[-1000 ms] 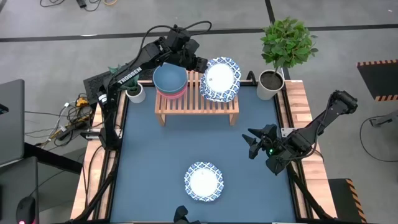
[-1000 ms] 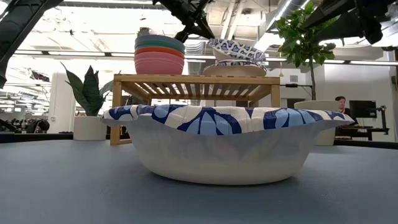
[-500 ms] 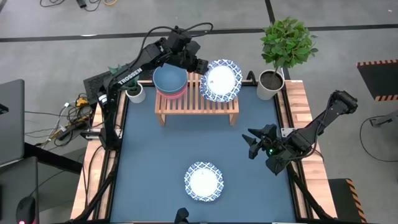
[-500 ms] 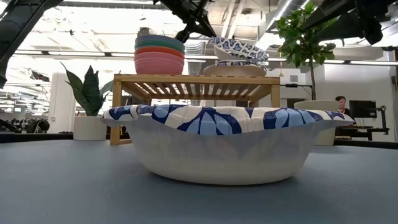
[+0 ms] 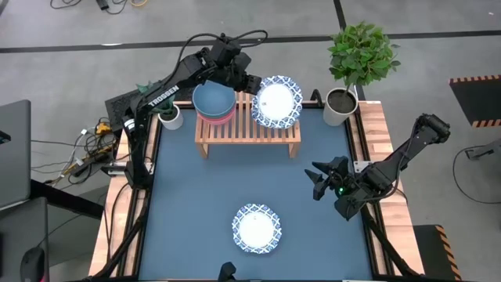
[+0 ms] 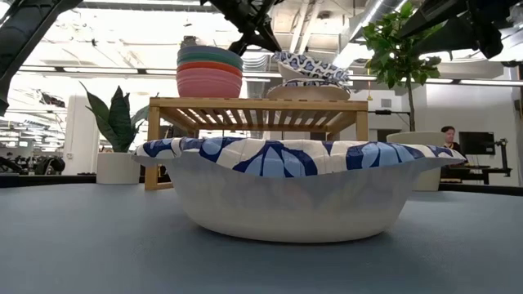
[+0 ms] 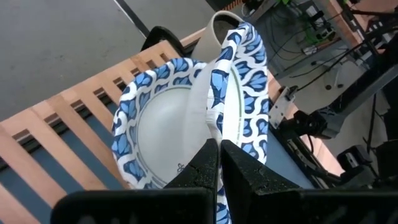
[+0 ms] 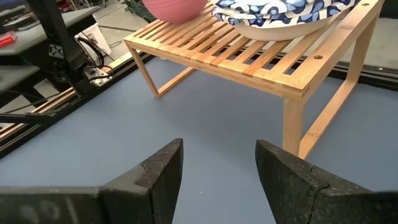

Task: Place and stack bowls onto a shelf
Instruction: Stack the white patterned bowl on top of the other white patterned bowls on the shelf

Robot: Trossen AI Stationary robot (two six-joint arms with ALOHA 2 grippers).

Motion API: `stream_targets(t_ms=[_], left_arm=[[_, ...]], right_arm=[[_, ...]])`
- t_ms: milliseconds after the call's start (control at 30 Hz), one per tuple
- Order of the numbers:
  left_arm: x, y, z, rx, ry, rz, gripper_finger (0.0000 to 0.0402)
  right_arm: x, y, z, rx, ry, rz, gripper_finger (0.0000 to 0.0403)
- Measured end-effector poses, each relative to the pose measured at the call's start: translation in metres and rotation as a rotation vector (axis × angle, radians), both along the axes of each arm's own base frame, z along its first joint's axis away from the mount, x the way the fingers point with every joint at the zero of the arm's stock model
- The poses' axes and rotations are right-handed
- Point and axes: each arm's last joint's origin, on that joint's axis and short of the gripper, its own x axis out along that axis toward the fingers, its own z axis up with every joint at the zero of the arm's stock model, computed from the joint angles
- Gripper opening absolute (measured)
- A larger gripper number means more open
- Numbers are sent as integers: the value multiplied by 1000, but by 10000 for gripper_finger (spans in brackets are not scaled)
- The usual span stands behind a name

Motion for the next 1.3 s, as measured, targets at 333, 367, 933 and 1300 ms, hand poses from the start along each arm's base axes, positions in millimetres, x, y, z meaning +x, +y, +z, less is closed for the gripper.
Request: stream_targets(t_ms=[333, 367, 933, 1300], left_arm=[[0, -1, -1, 11, 19, 21, 0], [1, -2, -1, 15, 22, 27, 2], [8, -12, -1, 152, 75, 26, 114], [4, -58, 24, 193, -3, -274, 126]], right_arm=[[0, 0, 0, 1, 0, 0, 226], [0, 0, 0, 2, 0, 1, 226], [0, 1, 0, 15, 7, 12, 226], [0, 1, 0, 17, 5, 12, 226]])
